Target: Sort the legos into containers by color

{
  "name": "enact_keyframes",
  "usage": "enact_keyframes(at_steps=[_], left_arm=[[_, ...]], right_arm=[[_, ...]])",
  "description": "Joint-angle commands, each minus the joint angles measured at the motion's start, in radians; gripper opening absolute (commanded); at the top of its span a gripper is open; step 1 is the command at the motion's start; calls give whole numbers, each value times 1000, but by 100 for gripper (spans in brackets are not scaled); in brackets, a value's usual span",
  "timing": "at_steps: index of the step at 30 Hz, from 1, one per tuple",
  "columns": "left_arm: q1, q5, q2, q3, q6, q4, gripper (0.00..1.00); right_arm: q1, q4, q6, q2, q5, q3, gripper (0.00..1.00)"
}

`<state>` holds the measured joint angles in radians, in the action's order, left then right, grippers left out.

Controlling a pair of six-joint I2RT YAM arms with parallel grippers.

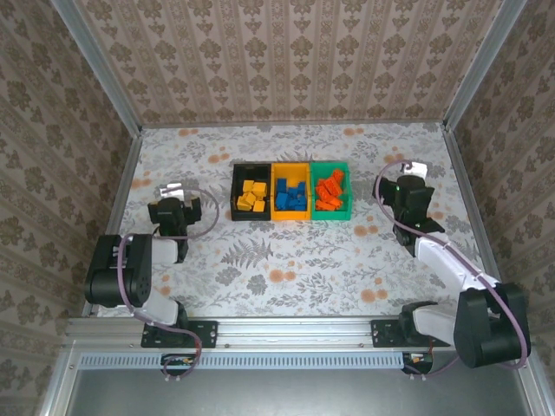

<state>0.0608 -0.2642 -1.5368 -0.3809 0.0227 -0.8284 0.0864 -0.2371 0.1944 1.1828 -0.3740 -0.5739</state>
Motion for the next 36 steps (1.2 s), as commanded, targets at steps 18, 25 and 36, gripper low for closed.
enact_keyframes(at_steps=[18, 25, 36], left_arm=[[-7, 40, -3, 0, 0, -83, 100], [-7, 40, -4, -2, 0, -83, 100], [-4, 42, -6, -3, 2, -80, 100]], right_arm=[[-40, -649, -141, 351, 159, 180, 100], [-40, -649, -141, 348, 160, 181, 100], [-40, -650, -141, 348, 160, 181, 100]])
